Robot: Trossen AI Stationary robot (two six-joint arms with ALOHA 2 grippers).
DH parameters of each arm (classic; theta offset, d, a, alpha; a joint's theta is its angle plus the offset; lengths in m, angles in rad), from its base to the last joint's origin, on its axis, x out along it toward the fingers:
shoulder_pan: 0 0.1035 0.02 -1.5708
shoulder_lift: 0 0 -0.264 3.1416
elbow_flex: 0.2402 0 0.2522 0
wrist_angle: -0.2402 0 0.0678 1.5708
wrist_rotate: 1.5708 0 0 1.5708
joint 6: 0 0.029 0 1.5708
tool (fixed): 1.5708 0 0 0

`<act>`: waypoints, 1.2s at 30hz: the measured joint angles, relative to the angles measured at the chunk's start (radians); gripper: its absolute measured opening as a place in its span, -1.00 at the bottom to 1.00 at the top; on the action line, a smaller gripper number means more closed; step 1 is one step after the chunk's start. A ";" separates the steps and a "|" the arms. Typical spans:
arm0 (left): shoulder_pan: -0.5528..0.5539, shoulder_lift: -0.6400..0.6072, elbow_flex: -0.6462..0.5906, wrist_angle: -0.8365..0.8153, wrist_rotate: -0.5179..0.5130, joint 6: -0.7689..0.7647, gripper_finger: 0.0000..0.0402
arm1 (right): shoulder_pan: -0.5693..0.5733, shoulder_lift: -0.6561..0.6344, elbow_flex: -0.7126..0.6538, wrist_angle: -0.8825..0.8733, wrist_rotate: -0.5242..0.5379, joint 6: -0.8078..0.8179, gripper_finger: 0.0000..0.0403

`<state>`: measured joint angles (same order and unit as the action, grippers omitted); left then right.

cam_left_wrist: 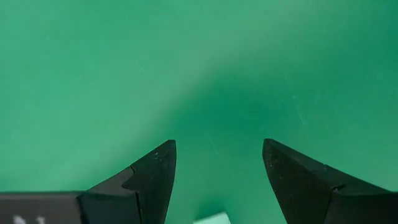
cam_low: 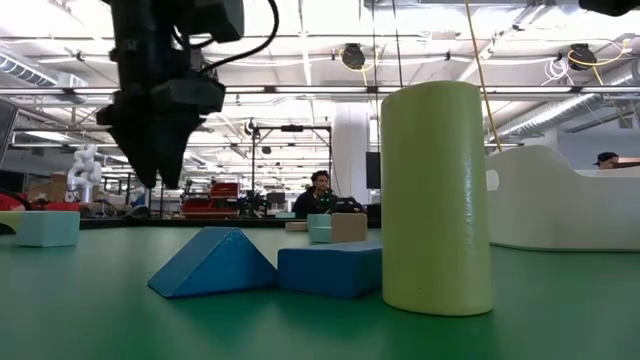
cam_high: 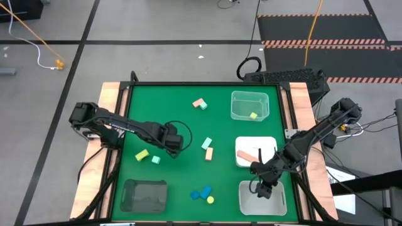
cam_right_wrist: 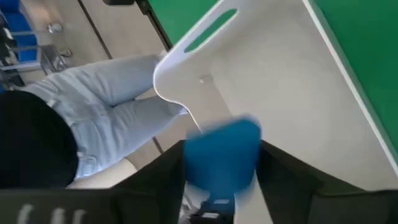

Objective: Sort & place blocks by color
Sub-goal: Put the top blue block into the gray bin, then put the left yellow block into the transparent bin

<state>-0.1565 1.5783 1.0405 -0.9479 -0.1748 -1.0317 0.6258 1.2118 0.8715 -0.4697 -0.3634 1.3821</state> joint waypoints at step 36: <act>-0.424 -0.302 -0.010 -0.367 0.108 -0.328 0.20 | -0.099 -0.049 0.000 0.025 0.065 -0.635 0.04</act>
<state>-0.5806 1.2762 1.0307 -1.3153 -0.0672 -1.3600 0.5265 1.1627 0.8715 -0.4450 -0.2984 0.7474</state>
